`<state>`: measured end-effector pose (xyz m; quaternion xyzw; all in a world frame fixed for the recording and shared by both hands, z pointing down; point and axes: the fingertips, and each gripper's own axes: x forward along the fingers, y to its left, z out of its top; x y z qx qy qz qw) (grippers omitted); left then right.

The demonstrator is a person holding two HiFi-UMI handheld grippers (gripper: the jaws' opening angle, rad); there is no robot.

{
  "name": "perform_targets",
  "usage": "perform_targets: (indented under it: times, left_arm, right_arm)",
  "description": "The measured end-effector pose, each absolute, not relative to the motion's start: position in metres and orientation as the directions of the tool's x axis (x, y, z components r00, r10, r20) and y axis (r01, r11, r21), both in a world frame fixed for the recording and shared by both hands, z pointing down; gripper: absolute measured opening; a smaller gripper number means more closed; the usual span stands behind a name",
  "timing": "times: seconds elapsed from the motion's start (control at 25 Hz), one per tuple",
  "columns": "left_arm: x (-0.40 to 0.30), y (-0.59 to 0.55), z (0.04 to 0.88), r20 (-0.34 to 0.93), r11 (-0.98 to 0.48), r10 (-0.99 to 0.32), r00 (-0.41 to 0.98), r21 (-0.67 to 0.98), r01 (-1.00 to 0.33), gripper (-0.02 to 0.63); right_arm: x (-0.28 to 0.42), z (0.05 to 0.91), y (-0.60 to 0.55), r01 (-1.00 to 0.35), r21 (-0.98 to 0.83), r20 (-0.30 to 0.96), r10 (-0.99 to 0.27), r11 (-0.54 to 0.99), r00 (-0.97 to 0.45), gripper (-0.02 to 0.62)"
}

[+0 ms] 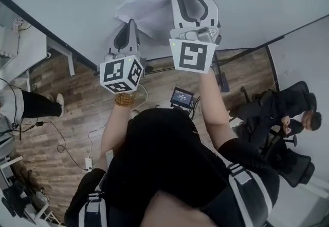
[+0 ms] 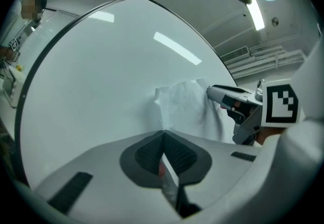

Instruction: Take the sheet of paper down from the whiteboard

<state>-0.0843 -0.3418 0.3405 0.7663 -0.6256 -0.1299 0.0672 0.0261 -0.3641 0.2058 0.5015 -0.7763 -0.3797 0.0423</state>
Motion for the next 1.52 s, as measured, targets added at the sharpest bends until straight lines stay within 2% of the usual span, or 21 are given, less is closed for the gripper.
perform_targets:
  times: [1.12, 1.52]
  left_arm:
    - [-0.090, -0.341, 0.340, -0.093, -0.188, -0.982, 0.166, 0.324, -0.927, 0.008]
    - [-0.090, -0.342, 0.339, -0.089, -0.189, -0.982, 0.169, 0.325, -0.927, 0.008]
  right_arm:
    - [0.049, 0.215, -0.329, -0.766, 0.609, -0.313, -0.825, 0.206, -0.471, 0.120]
    - [0.071, 0.225, -0.307, -0.806, 0.544, -0.309, -0.839, 0.232, -0.449, 0.120]
